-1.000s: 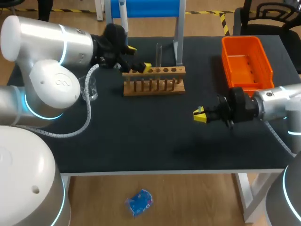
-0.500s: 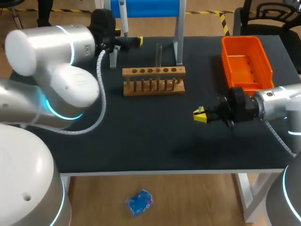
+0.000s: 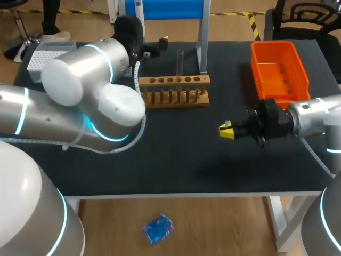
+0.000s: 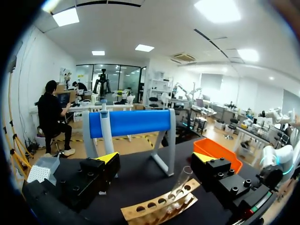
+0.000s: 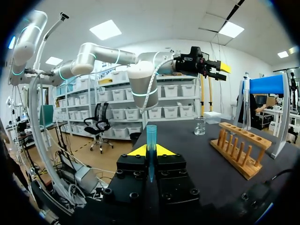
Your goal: Invert the test tube, pick up the pipette, mount the tip to pipette, aspirate from beaker and dispense into the tube, eject the tip, return the pipette, and cap with the stopper.
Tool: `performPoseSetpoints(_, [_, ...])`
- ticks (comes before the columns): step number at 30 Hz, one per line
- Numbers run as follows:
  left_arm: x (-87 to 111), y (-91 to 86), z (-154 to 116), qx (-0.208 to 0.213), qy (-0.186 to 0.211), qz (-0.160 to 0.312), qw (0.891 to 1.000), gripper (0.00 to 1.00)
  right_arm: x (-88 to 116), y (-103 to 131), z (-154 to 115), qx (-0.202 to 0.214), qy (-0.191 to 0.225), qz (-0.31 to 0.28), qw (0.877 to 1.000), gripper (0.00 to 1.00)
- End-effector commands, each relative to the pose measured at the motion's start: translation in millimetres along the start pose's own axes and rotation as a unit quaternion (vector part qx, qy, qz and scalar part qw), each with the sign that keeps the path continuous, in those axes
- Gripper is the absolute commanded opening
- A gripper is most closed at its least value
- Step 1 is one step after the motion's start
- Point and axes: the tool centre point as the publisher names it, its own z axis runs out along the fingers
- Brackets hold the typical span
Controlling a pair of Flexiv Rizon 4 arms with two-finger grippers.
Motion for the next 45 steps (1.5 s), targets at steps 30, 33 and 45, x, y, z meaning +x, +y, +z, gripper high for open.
performPoseSetpoints(30, [-74.9,-15.3,70,-0.012,-0.143,0.001,0.99,0.51,1,0,0,0.001,0.0,0.0,1.0,0.0])
performPoseSetpoints(33, [-80.5,-15.7,75,-0.014,-0.148,0.003,0.989,0.54,1,0,0,0.001,0.0,0.0,1.0,0.0])
performPoseSetpoints(45, [-99.7,-17.5,98,-0.019,-0.157,0.008,0.987,0.5,1,0,0,0.001,0.0,0.0,1.0,0.0])
